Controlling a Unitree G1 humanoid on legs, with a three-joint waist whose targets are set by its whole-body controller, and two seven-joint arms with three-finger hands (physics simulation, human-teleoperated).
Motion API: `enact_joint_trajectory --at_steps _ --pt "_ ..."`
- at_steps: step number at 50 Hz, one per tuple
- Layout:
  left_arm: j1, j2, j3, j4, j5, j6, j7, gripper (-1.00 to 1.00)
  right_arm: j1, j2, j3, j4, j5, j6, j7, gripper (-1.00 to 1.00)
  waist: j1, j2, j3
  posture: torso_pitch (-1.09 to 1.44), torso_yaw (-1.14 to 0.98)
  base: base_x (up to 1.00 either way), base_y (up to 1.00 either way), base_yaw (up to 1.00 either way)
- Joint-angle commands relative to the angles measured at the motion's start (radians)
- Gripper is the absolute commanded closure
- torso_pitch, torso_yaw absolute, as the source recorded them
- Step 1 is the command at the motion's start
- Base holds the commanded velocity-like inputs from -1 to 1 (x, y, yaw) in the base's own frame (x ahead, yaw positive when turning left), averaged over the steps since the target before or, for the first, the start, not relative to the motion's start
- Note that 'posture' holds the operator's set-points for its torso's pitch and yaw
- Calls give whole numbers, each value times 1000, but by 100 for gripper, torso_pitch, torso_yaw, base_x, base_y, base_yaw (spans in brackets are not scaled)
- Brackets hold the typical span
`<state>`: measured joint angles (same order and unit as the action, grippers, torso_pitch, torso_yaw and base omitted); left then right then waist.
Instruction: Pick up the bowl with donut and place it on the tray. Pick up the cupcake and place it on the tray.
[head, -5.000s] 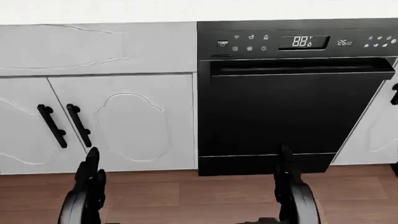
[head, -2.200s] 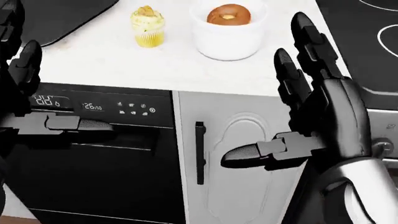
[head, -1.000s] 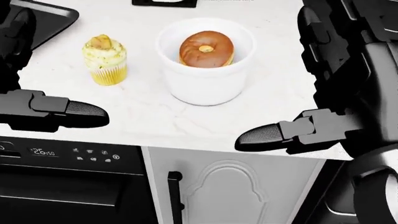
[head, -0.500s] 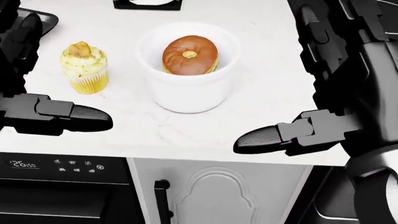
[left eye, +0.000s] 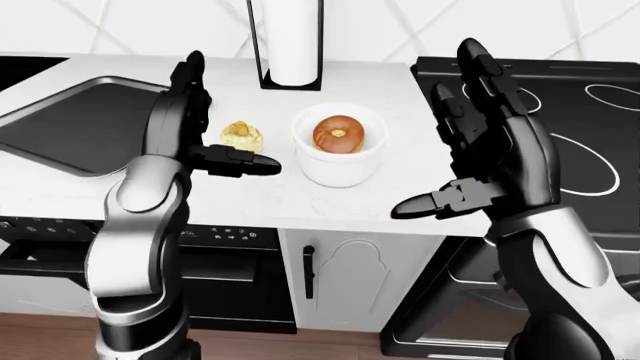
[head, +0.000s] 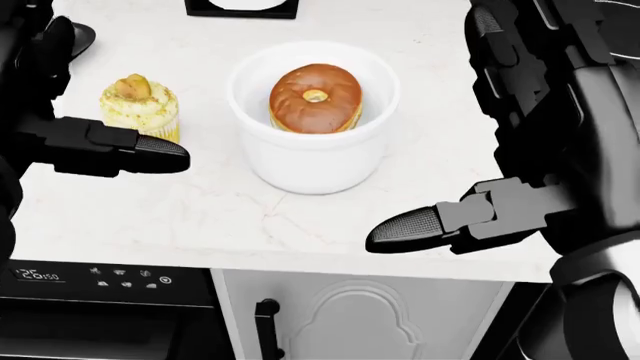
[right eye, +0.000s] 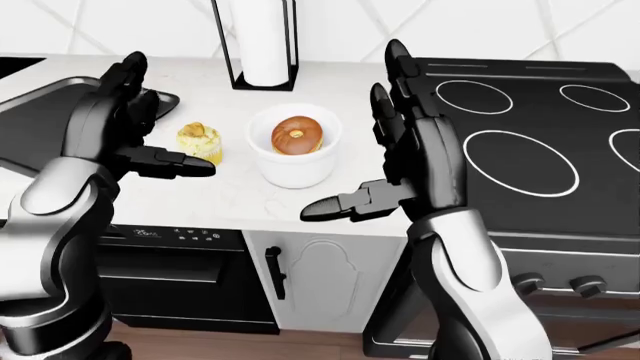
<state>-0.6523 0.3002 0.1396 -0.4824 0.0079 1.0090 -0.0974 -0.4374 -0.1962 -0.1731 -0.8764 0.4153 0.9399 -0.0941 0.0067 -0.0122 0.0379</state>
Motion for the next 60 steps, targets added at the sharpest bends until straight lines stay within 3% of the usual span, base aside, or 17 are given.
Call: enact_joint_trajectory --at_steps 1,10,24,41,58,59,60 --pt "-41 14 -2 3 59 -77 -7 -100 -19 -4 -10 -22 -6 -31 3 -100 0 4 -24 0 0 0 0 0" --pt "-90 -13 -66 243 263 -246 -114 -100 -32 -7 -18 -35 6 -14 -6 -100 2 2 -25 0 0 0 0 0" --pt "-164 -51 -75 501 482 -411 -151 -100 -60 -26 -42 -93 79 46 -56 -100 4 -7 -26 0 0 0 0 0" --pt "-287 -27 -60 840 472 -515 -124 -100 -63 -49 -54 -91 132 36 -87 -100 4 -9 -31 0 0 0 0 0" --pt "-333 -6 -61 1024 480 -568 -99 -100 -70 -59 -52 -103 161 48 -115 -100 3 -10 -36 0 0 0 0 0" --pt "-333 -6 -61 1024 479 -569 -100 -95 -69 -58 -52 -103 161 48 -115 -100 3 -10 -36 0 0 0 0 0" --pt "-331 -7 -58 1015 474 -561 -103 -74 -65 -58 -50 -103 159 46 -113 -100 3 -10 -37 0 0 0 0 0"
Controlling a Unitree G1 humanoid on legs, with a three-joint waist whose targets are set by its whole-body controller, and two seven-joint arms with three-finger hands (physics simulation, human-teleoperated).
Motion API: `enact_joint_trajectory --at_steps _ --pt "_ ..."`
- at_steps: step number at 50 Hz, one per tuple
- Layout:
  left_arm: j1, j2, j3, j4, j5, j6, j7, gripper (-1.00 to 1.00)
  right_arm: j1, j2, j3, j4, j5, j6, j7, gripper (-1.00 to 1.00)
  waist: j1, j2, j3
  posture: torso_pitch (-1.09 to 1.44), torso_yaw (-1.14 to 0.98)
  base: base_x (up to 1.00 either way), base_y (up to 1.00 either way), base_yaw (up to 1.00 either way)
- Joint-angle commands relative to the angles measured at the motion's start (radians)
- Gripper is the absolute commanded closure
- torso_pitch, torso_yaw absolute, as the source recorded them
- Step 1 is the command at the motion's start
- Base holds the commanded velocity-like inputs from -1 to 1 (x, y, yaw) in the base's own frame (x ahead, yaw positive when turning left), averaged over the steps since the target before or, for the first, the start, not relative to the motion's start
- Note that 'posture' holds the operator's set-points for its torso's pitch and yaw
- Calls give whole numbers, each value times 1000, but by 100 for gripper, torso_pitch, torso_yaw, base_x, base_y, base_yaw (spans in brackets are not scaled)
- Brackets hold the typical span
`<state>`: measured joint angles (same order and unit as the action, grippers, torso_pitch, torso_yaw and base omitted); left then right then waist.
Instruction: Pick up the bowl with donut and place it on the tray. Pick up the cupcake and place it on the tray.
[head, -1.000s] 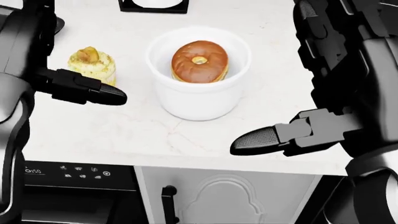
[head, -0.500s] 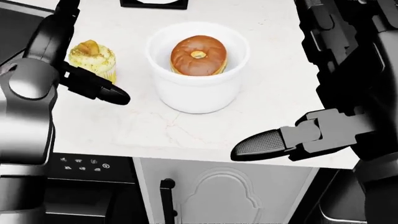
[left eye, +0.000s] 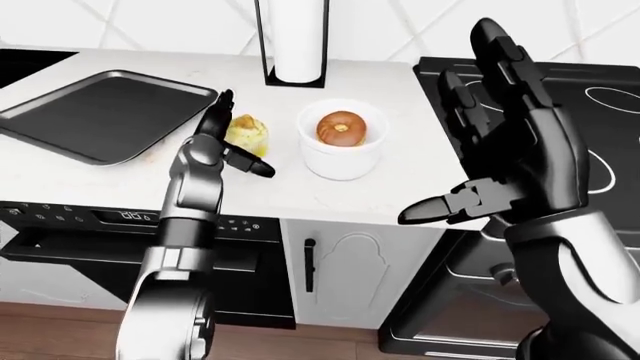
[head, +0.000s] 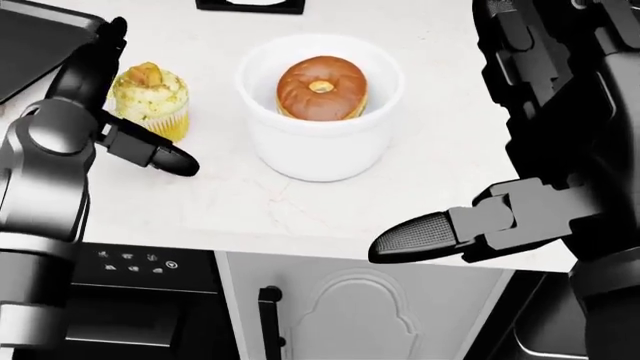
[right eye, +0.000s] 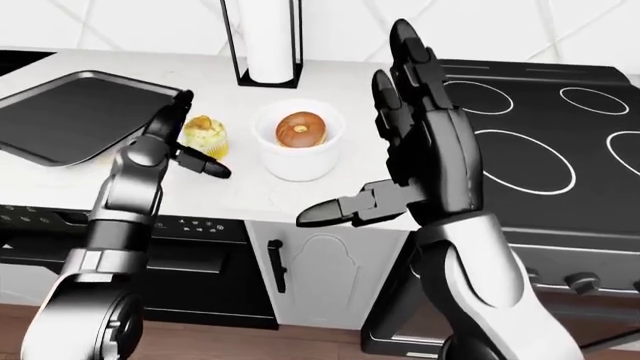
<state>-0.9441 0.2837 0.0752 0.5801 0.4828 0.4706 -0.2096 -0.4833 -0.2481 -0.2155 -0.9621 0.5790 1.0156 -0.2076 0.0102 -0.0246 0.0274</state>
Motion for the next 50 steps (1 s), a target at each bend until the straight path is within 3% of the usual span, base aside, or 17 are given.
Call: enact_joint_trajectory --at_steps 1,9,17,20,23,28,31,34,38,46,50 --pt "-38 12 7 -55 -1 -19 8 -44 -16 -6 -8 -20 -5 -30 1 -100 -1 3 -26 0 0 0 0 0" --pt "-29 15 4 -73 3 -8 4 33 -7 -4 -7 -20 -10 -38 7 -100 -1 4 -26 0 0 0 0 0" --pt "-11 11 0 -113 17 1 -3 66 2 0 -10 -26 -15 -39 13 -100 -2 5 -27 0 0 0 0 0" --pt "17 6 5 -245 28 62 -36 100 -14 -8 -21 -19 -9 -31 14 -100 -2 6 -27 0 0 0 0 0" --pt "48 0 4 -382 43 132 -75 100 -30 -19 -31 -14 2 -20 9 -100 -5 6 -25 0 0 0 0 0" --pt "87 -7 -11 -715 116 313 -209 100 -91 -46 -40 -20 46 35 -26 -100 -5 5 -16 0 0 0 0 0" --pt "86 -11 -13 -830 147 388 -268 100 -118 -78 -16 18 12 27 -11 -100 -5 4 -10 0 0 0 0 0" --pt "83 -13 -7 -896 166 427 -301 100 -152 -105 33 58 -71 13 40 -100 -5 3 -7 0 0 0 0 0" --pt "82 -16 -11 -952 175 472 -331 100 -124 -133 144 164 -339 -134 184 -100 -5 6 -5 0 0 0 0 0" --pt "92 -21 -19 -990 204 489 -354 100 -118 -56 283 205 -893 -241 488 -100 -3 8 -4 0 0 0 0 0" --pt "98 -26 -15 -996 212 480 -355 100 -122 8 296 258 -1136 -367 638 -100 -7 13 -3 0 0 0 0 0"
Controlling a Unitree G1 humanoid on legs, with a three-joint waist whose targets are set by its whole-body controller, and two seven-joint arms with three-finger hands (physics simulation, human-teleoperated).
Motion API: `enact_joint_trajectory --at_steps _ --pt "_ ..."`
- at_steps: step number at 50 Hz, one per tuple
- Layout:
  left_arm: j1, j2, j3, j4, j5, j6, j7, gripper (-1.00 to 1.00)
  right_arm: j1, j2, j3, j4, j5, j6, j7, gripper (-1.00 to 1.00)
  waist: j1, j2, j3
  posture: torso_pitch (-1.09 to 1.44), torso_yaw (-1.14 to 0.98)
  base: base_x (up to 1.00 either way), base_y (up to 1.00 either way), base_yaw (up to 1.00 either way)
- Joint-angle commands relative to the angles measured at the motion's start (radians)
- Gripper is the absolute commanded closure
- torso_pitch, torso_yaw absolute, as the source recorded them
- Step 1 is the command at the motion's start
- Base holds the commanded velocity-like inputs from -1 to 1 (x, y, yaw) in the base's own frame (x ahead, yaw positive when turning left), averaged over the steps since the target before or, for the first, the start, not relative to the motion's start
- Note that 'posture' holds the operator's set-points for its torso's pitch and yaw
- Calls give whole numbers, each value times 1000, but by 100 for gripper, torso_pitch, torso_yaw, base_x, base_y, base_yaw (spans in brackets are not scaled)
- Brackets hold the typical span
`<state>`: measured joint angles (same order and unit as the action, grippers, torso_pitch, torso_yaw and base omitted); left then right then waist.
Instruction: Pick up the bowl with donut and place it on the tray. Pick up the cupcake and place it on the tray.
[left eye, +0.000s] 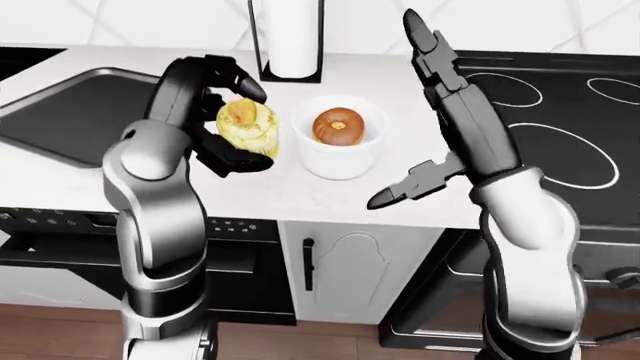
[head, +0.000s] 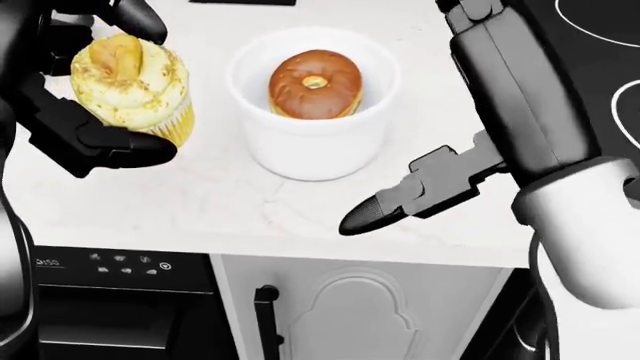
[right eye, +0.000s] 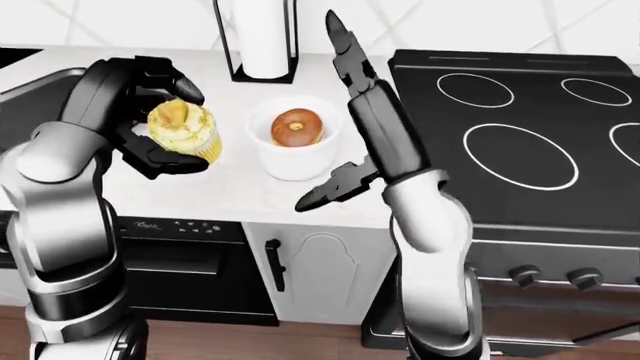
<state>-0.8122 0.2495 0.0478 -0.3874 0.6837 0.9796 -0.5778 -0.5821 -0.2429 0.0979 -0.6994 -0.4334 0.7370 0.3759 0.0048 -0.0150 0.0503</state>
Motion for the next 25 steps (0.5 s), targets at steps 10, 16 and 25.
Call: enact_joint_trajectory --at_steps 10,16,25 --pt "-34 14 19 -54 14 -10 -1 100 -25 107 -49 120 -470 -450 236 -100 -6 15 -31 0 0 0 0 0" --pt "-28 19 22 -88 12 17 -14 100 -52 128 -68 217 -530 -586 221 -100 -10 19 -32 0 0 0 0 0" --pt "-31 39 24 -125 10 55 -37 100 -97 144 -67 413 -591 -670 115 -100 -12 18 -33 0 0 0 0 0"
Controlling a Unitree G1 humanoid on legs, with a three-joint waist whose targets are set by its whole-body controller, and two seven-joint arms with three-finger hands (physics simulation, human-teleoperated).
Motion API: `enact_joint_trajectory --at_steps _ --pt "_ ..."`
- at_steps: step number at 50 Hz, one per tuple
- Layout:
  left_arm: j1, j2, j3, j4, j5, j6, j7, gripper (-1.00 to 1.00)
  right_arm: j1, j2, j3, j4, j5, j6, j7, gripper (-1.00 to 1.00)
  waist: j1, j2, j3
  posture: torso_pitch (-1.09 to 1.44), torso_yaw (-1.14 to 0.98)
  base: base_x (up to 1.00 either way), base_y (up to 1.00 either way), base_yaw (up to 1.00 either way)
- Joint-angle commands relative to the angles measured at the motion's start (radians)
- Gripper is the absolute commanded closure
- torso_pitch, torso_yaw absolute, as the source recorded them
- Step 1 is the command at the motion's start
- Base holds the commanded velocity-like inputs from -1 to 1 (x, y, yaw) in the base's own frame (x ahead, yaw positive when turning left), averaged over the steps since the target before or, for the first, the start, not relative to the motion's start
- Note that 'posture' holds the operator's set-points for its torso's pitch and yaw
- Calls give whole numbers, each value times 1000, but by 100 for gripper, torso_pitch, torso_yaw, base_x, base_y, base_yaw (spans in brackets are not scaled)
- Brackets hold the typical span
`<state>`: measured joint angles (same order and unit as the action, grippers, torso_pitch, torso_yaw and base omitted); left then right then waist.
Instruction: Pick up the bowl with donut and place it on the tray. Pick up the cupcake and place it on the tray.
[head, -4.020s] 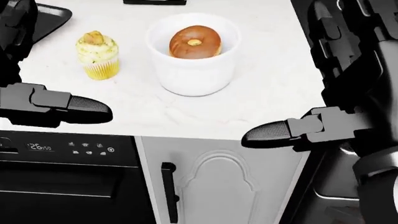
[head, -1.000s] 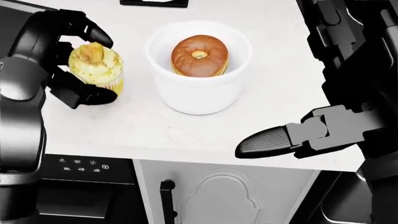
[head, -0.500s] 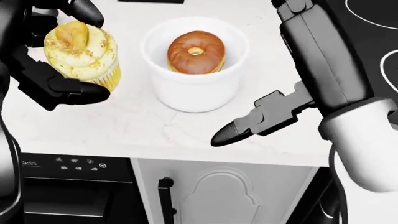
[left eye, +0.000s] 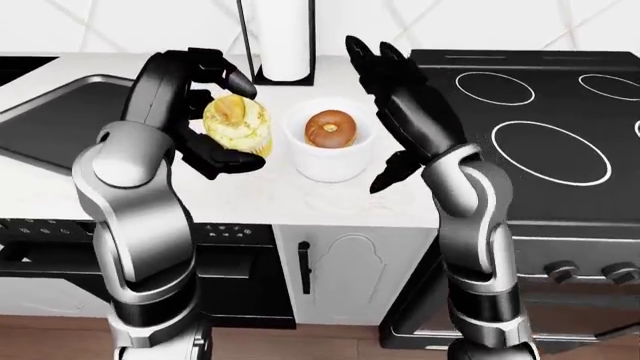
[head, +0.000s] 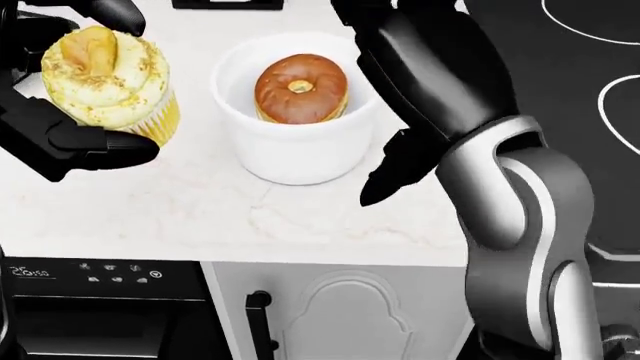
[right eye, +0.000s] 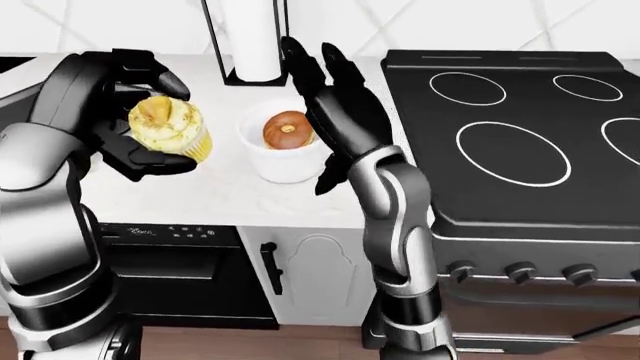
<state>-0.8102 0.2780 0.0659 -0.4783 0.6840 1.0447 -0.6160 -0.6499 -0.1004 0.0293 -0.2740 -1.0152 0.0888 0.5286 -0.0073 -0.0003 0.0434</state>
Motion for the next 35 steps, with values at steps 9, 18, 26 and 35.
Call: enact_joint_trajectory --at_steps 9,18,26,35 --pt "-48 27 6 -55 22 17 -26 100 -113 -3 2 118 -49 -59 -87 -100 2 4 -22 0 0 0 0 0" --pt "-44 22 5 -55 33 10 -28 100 -87 0 9 203 -64 -112 -127 -100 5 0 -24 0 0 0 0 0" --pt "-38 13 6 -57 34 1 -28 100 -86 10 13 277 -71 -139 -171 -100 6 0 -24 0 0 0 0 0" --pt "-32 13 7 -65 31 5 -25 100 -73 13 18 315 -75 -152 -195 -100 6 -1 -26 0 0 0 0 0"
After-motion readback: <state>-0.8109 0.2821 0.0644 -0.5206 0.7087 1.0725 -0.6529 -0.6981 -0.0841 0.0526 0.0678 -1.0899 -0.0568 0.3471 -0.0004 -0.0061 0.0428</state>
